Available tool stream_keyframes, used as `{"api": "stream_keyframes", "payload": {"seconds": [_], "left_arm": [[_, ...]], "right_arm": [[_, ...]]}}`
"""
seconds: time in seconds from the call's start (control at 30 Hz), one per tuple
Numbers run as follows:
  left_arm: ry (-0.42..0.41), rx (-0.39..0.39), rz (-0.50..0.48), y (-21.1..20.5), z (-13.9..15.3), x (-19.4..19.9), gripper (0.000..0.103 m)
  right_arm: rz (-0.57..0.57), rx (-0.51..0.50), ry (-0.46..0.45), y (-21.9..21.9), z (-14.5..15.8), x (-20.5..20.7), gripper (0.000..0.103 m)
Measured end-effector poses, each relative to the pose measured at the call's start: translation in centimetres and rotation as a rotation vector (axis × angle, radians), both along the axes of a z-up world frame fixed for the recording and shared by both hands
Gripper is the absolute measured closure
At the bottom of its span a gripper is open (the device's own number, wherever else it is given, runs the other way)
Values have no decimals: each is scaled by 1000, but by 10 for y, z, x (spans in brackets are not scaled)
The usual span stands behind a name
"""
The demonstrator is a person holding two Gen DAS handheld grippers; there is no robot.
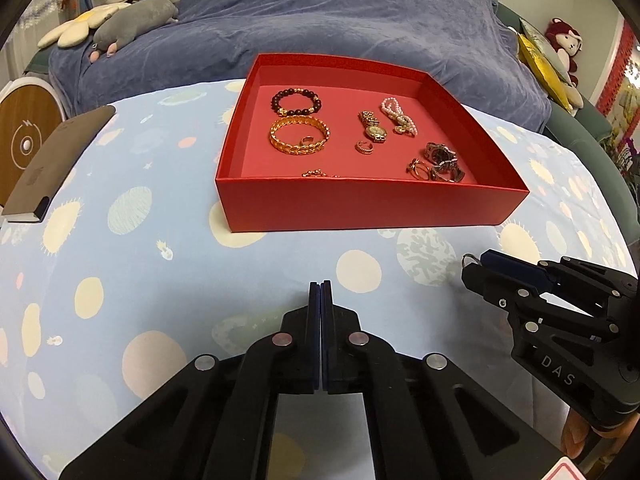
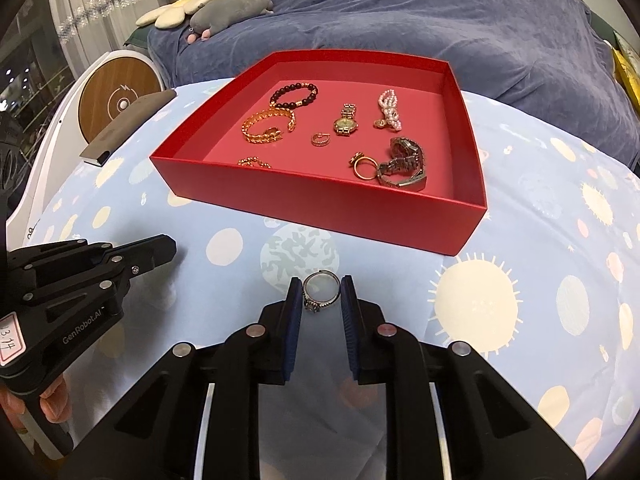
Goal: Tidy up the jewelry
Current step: 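Close the right tool on the silver ring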
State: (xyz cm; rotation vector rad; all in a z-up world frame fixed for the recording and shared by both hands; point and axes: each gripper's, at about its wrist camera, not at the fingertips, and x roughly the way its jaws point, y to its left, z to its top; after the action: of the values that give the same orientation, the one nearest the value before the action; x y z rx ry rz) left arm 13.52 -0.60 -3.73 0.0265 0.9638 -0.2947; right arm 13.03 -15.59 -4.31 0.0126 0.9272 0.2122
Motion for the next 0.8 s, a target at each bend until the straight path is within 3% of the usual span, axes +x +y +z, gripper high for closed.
{"api": "stream_keyframes", "payload": {"seconds": [0.43,0.8], "left_arm": [[-44,-43,18,7,20,1,103],[-61,-30,31,7,25,4,103]], "right_arm": [[-5,40,-58,-6,27,-6,84],[-16,61,-87,-11,40,-6,84]]}}
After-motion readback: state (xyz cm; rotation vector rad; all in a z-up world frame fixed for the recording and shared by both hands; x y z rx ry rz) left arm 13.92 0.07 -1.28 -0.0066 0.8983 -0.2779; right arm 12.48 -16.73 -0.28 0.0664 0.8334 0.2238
